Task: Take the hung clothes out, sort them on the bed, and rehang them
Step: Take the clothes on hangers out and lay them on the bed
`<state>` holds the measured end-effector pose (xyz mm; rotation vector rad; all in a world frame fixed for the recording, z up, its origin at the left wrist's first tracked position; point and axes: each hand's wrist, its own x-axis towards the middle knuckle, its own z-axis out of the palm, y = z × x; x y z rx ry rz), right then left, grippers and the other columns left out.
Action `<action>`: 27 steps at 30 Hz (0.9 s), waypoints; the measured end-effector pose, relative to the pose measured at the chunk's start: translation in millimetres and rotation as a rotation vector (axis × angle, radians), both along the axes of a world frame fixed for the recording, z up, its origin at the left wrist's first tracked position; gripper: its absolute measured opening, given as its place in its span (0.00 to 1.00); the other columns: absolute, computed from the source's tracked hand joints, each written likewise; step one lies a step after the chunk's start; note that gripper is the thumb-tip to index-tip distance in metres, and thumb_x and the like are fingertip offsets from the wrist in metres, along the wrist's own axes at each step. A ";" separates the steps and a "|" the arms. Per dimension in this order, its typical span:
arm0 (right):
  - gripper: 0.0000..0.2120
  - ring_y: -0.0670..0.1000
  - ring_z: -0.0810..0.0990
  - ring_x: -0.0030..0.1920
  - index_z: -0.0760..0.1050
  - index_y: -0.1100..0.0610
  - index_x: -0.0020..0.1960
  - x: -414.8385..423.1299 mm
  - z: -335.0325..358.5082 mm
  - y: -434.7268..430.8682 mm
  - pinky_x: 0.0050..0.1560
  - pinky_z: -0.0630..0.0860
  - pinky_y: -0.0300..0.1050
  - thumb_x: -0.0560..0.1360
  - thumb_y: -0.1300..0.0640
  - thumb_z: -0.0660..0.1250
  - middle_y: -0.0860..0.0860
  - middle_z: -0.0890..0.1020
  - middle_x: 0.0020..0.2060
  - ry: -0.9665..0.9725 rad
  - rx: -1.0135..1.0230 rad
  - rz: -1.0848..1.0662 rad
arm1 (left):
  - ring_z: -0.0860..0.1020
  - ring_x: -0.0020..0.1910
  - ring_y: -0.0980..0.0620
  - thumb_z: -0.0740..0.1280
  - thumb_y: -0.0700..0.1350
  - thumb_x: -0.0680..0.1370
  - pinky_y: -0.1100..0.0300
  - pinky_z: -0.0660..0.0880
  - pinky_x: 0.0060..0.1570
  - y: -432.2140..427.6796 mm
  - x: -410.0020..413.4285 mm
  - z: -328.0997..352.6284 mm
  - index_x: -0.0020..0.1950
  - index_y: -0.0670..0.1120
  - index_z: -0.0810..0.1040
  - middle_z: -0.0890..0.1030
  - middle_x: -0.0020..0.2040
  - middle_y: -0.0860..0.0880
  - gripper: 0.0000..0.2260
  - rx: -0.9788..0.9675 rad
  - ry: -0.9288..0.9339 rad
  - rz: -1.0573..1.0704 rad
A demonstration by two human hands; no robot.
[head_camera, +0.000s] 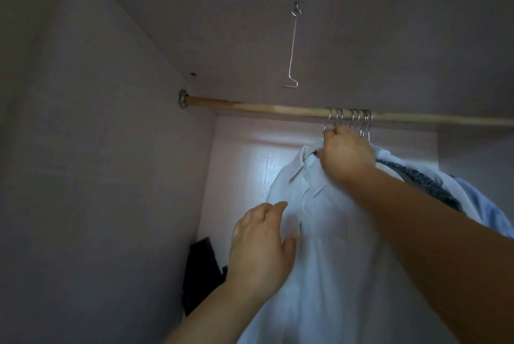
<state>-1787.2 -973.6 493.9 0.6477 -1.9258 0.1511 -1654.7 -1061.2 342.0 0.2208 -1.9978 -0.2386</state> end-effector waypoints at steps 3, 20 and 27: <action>0.16 0.58 0.70 0.60 0.69 0.60 0.64 -25.6 -0.5 -1.9 0.56 0.68 0.51 0.79 0.53 0.58 0.57 0.72 0.59 0.047 0.030 -0.086 | 0.58 0.71 0.57 0.59 0.53 0.79 0.64 0.54 0.69 -7.1 -15.5 -1.8 0.75 0.55 0.56 0.62 0.71 0.57 0.25 -0.017 -0.011 0.026; 0.10 0.60 0.77 0.47 0.75 0.58 0.55 -25.5 28.8 11.2 0.37 0.59 0.44 0.76 0.60 0.59 0.57 0.79 0.47 0.340 -0.130 0.027 | 0.59 0.71 0.56 0.59 0.52 0.79 0.65 0.52 0.68 -17.3 -22.9 8.1 0.75 0.54 0.55 0.62 0.72 0.56 0.26 -0.041 0.009 0.051; 0.15 0.60 0.77 0.51 0.72 0.53 0.63 34.4 -51.7 52.7 0.41 0.70 0.48 0.79 0.52 0.58 0.56 0.79 0.54 0.223 -0.023 0.211 | 0.64 0.69 0.49 0.65 0.49 0.76 0.57 0.59 0.68 -3.6 7.8 5.3 0.73 0.49 0.63 0.69 0.69 0.48 0.25 0.002 0.184 -0.032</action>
